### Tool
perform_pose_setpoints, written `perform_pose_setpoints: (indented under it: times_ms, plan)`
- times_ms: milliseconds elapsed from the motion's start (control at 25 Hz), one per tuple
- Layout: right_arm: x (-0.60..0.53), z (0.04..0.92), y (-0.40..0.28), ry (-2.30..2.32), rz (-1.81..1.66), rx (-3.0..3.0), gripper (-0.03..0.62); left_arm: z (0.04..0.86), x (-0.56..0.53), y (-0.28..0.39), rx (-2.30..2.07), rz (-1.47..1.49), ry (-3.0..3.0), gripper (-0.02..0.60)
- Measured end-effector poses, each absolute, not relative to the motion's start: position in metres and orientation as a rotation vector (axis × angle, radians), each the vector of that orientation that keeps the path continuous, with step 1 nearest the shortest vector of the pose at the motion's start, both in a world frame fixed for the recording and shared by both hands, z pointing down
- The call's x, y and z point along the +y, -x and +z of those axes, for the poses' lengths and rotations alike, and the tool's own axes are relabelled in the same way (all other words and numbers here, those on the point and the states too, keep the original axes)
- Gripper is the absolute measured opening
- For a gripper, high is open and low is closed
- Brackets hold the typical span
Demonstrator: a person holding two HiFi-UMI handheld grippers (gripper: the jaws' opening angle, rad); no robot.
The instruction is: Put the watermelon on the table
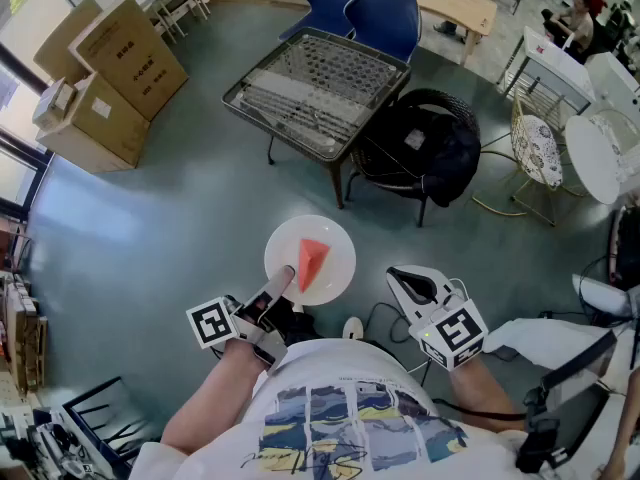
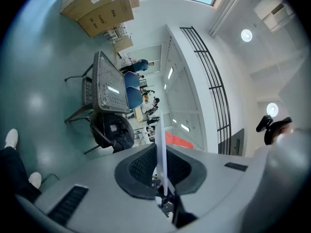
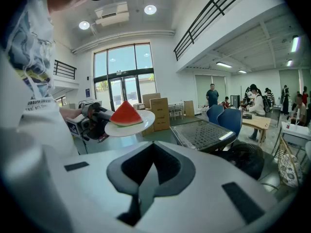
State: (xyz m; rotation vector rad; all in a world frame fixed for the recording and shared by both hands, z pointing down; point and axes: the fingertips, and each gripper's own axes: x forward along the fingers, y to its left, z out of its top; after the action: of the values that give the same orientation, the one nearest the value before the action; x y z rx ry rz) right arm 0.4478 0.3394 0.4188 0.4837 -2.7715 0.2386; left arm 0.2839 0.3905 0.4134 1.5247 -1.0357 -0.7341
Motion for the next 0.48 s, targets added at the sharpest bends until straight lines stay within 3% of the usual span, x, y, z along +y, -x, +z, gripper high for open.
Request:
perform_pose_setpoints:
  times_ms: [480]
  plan:
    - [0.307,0.415,-0.378,-0.533,0.217,-2.751,0.009,0.415,0.355,-0.208,-1.006,-0.76,-1.523,0.026]
